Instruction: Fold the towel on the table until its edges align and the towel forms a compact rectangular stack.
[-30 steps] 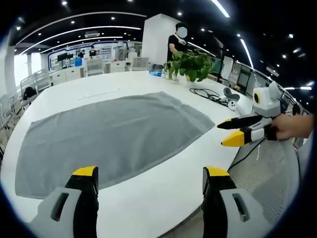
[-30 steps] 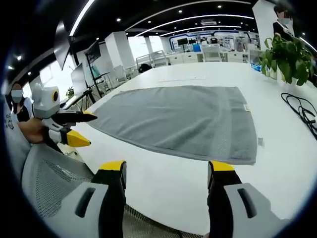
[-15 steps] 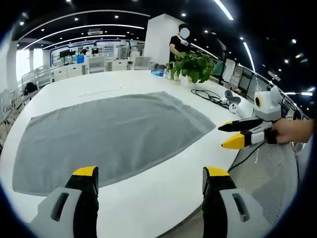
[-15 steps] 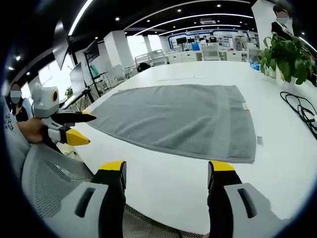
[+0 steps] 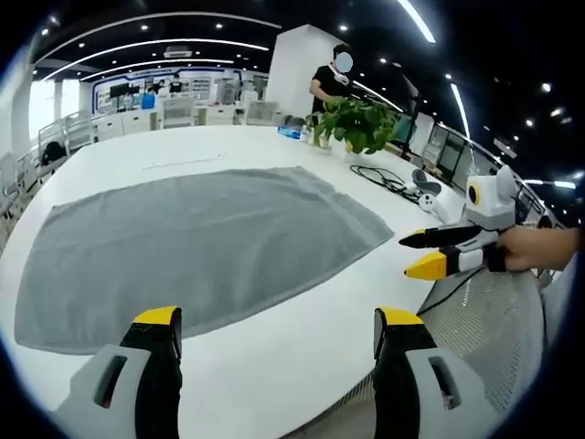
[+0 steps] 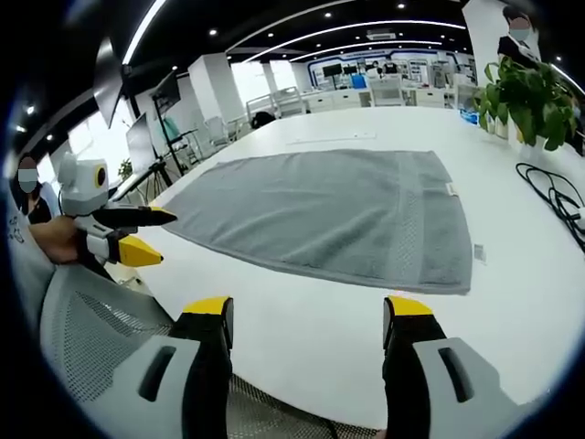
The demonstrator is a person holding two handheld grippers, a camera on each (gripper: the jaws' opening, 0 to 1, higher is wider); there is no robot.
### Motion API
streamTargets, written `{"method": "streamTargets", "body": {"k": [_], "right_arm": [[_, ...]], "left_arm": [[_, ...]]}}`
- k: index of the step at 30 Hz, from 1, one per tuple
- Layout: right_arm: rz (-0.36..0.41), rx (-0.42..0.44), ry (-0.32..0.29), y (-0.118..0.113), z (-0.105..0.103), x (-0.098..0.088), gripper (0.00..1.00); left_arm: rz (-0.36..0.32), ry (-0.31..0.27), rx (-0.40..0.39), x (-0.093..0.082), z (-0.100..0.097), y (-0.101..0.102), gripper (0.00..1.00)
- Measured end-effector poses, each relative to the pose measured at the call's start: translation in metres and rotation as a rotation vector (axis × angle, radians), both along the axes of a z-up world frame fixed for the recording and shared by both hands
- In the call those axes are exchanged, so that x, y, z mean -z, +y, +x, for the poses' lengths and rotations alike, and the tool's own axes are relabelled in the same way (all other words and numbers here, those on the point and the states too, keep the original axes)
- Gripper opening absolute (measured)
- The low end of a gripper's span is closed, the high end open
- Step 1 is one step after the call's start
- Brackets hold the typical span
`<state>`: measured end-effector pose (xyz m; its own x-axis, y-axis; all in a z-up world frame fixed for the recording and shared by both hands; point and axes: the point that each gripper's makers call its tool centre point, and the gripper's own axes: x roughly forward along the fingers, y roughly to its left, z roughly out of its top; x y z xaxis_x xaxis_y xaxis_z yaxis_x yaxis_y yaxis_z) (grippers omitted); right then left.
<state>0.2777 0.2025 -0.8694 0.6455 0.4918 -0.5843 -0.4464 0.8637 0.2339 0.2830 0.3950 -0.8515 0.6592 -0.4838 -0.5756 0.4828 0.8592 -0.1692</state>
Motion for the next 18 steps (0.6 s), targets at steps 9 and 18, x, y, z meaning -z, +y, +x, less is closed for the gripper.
{"method": "streamTargets", "body": {"k": [9, 18], "right_arm": [[0.038, 0.004, 0.025, 0.002, 0.0, 0.002, 0.66], [0.053, 0.043, 0.026, -0.007, 0.008, 0.001, 0.65]], "left_arm": [[-0.012, 0.033, 0.018, 0.007, 0.001, -0.007, 0.89], [0.034, 0.04, 0.102, 0.015, 0.003, -0.025, 0.89]]}}
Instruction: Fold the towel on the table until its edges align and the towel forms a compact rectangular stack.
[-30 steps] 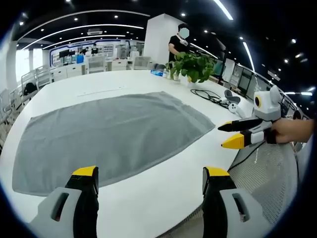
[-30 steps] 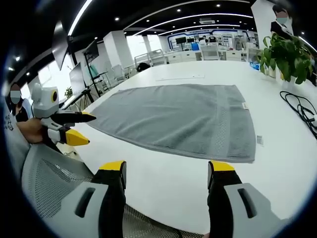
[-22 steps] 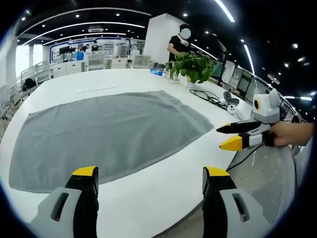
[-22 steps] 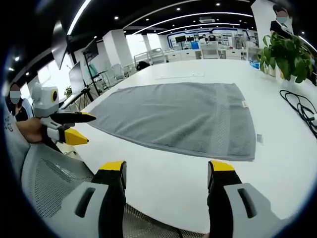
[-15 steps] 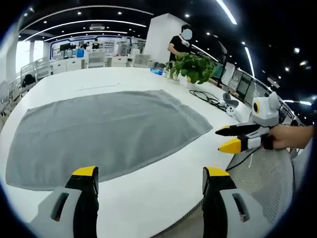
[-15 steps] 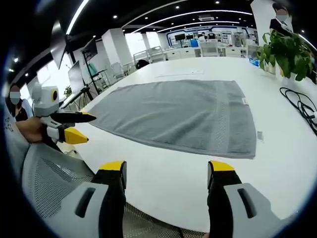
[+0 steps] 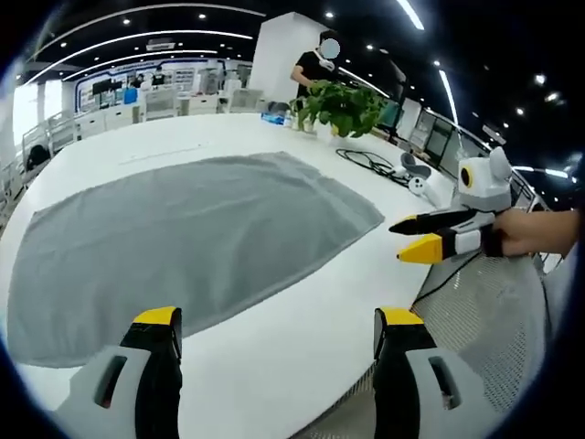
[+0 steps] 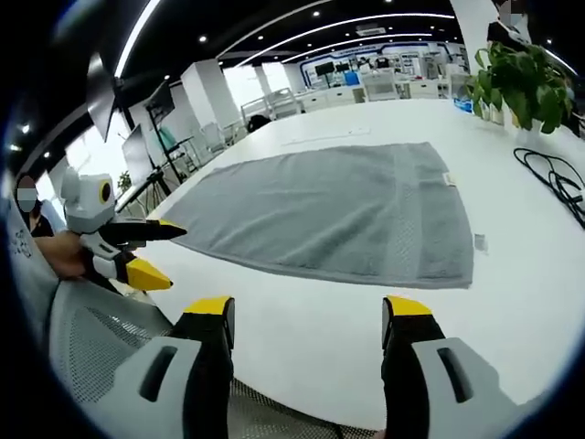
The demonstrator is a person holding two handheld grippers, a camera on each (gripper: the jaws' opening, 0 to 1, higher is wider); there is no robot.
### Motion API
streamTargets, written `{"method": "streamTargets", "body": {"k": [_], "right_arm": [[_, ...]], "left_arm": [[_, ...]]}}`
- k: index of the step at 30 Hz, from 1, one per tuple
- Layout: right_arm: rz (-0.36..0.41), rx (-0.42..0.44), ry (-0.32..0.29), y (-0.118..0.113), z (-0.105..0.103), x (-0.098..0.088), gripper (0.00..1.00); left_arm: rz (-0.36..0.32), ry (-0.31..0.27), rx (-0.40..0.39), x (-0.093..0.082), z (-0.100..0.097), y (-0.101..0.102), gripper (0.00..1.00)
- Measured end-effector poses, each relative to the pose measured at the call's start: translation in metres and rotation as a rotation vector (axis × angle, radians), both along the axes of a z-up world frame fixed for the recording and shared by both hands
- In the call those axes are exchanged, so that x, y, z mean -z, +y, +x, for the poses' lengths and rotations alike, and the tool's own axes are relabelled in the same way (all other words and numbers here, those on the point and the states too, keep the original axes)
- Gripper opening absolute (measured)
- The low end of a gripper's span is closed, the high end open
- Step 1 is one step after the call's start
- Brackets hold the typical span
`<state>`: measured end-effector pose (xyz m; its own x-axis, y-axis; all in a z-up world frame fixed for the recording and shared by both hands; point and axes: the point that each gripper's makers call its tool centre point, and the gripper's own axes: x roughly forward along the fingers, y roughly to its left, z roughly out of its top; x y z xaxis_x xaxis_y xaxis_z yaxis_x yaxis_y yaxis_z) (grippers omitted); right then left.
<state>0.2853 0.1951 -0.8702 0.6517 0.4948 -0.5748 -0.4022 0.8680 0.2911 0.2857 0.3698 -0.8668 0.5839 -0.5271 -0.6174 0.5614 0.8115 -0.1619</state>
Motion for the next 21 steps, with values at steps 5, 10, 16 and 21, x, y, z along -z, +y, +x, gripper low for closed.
{"method": "streamTargets", "body": {"k": [5, 10, 16, 21], "right_arm": [[0.007, 0.018, -0.009, -0.012, 0.011, -0.007, 0.65], [-0.009, 0.032, -0.029, -0.028, 0.026, -0.014, 0.65], [-0.047, 0.039, -0.065, -0.052, 0.046, -0.025, 0.65], [-0.072, 0.047, -0.092, -0.07, 0.06, -0.033, 0.65]], "left_arm": [[0.003, -0.004, 0.058, 0.002, 0.003, -0.018, 0.89], [0.003, -0.023, 0.096, -0.001, 0.01, -0.033, 0.88], [0.012, -0.044, 0.149, -0.001, 0.018, -0.047, 0.88], [0.006, -0.051, 0.18, -0.002, 0.024, -0.06, 0.88]]}}
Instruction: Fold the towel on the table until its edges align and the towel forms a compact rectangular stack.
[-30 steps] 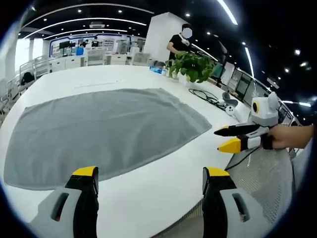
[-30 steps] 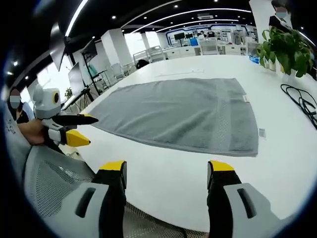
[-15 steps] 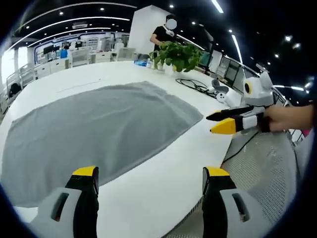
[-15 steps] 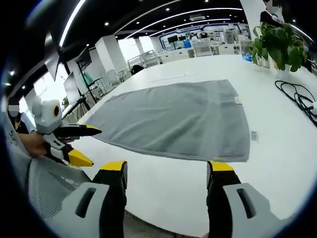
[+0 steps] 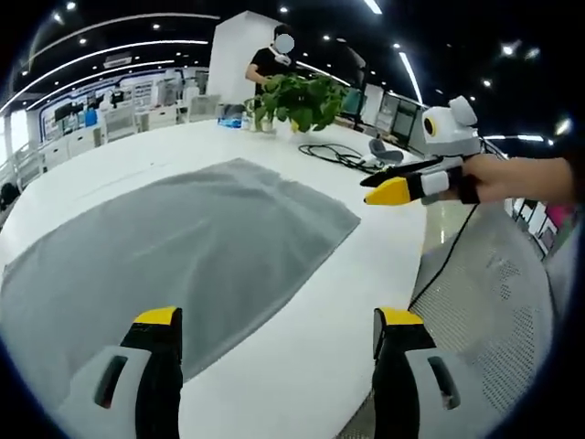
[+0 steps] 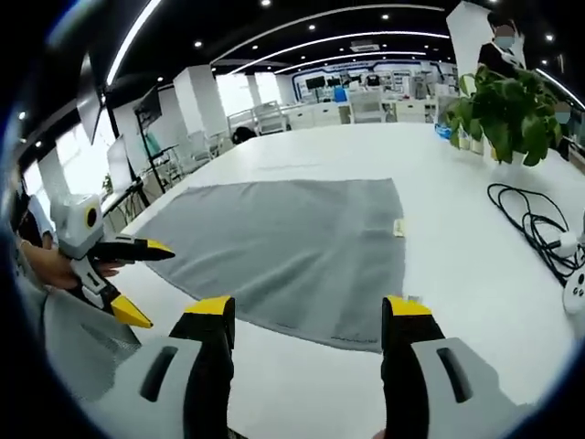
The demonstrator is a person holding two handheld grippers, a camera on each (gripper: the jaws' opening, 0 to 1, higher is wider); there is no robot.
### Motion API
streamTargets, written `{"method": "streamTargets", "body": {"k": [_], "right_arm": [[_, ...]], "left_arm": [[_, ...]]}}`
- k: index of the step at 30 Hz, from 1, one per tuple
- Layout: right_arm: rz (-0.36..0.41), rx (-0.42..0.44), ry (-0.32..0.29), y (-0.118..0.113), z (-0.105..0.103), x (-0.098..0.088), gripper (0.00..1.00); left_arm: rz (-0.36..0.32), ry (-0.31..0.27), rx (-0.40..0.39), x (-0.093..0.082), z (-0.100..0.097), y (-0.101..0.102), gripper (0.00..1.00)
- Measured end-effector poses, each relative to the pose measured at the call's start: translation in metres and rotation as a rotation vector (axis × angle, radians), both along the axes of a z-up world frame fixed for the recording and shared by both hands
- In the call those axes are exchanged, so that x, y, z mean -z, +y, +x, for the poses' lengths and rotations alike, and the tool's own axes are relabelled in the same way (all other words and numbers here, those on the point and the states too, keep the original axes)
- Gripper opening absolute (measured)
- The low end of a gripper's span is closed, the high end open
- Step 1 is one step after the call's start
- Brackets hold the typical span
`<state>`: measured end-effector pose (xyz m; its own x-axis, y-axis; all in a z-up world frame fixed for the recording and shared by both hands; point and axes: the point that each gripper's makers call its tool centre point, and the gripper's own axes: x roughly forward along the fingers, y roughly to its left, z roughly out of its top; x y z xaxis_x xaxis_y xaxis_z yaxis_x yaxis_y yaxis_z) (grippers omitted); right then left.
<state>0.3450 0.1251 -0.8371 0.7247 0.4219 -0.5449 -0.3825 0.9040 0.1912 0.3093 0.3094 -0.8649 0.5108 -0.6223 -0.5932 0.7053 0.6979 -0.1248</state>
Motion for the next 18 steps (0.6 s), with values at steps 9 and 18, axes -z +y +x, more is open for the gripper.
{"method": "streamTargets", "body": {"k": [9, 18], "right_arm": [[-0.024, -0.018, -0.021, -0.011, 0.019, -0.007, 0.65], [0.001, -0.015, -0.046, -0.018, 0.042, -0.019, 0.66]], "left_arm": [[-0.016, -0.034, 0.069, -0.008, 0.011, -0.029, 0.87], [0.0, -0.058, 0.153, -0.009, 0.012, -0.054, 0.84]]}}
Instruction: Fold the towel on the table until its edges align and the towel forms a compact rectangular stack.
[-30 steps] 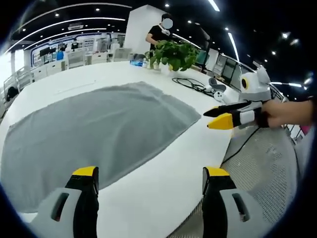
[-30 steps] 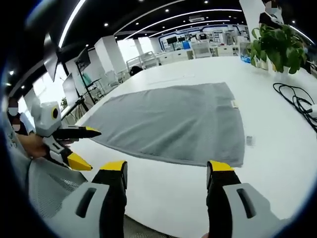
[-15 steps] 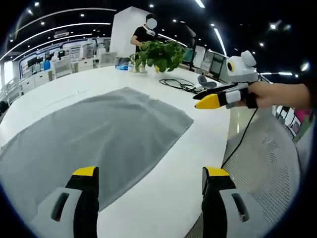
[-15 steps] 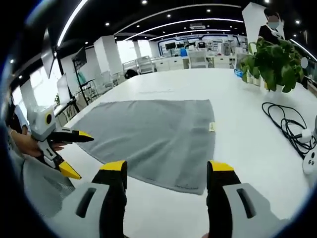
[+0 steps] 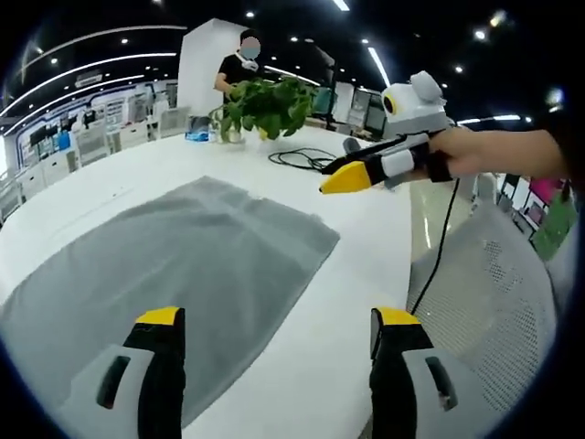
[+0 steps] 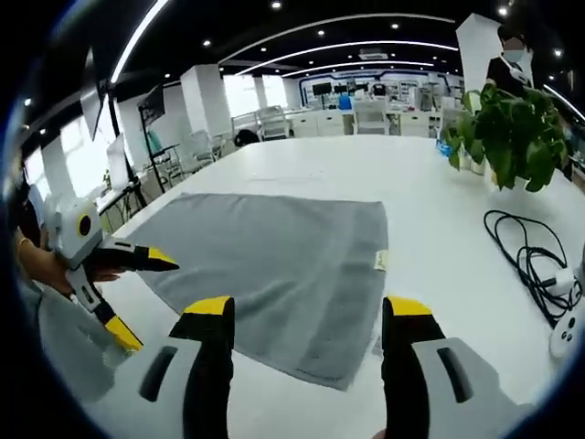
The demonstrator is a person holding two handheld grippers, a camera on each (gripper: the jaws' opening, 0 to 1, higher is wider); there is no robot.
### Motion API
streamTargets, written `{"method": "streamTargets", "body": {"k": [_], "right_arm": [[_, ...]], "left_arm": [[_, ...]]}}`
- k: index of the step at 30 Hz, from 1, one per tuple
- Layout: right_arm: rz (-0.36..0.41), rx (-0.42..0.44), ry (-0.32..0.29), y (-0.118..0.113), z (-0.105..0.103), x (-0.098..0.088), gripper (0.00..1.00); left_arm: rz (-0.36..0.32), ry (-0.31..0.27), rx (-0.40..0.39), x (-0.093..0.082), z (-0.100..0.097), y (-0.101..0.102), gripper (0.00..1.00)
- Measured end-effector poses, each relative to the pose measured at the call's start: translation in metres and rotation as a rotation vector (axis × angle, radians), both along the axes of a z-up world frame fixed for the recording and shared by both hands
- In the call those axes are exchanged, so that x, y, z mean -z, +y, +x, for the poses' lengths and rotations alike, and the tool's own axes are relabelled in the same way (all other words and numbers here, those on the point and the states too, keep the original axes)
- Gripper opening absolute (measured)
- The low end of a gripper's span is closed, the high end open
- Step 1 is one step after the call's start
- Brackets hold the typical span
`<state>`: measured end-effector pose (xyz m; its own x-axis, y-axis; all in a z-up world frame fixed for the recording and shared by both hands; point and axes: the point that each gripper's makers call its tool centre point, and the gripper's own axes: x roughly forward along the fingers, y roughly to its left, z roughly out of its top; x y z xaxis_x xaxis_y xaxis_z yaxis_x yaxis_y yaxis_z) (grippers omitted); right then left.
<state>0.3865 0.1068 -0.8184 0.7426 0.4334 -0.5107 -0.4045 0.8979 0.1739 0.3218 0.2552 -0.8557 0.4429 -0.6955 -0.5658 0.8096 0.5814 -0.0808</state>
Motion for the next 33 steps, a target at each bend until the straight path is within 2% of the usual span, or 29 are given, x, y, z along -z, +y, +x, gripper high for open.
{"method": "streamTargets", "body": {"k": [4, 6, 11, 15, 19, 24, 27, 33], "right_arm": [[0.0, -0.006, -0.014, -0.002, 0.012, -0.005, 0.66], [0.005, -0.011, -0.017, -0.001, 0.018, -0.007, 0.66], [0.008, -0.024, -0.027, -0.001, 0.03, -0.012, 0.65], [0.011, -0.007, -0.05, -0.007, 0.045, -0.019, 0.65], [0.019, 0.013, -0.071, -0.014, 0.061, -0.025, 0.65], [0.023, 0.03, -0.09, -0.021, 0.078, -0.03, 0.64], [0.023, 0.036, -0.094, -0.025, 0.088, -0.03, 0.63], [0.017, 0.022, -0.091, -0.027, 0.108, -0.027, 0.62]], "left_arm": [[0.012, -0.022, 0.031, -0.004, 0.003, -0.011, 0.84], [-0.013, -0.016, 0.036, -0.009, 0.006, -0.021, 0.84], [-0.042, 0.011, 0.053, -0.007, 0.004, -0.036, 0.83], [-0.044, 0.018, 0.078, -0.006, 0.005, -0.046, 0.82], [-0.014, 0.01, 0.105, -0.001, 0.008, -0.052, 0.8], [-0.021, 0.021, 0.11, 0.002, 0.013, -0.061, 0.77], [-0.021, 0.042, 0.128, 0.007, 0.011, -0.069, 0.7], [-0.004, 0.038, 0.171, 0.014, 0.011, -0.088, 0.69]]}}
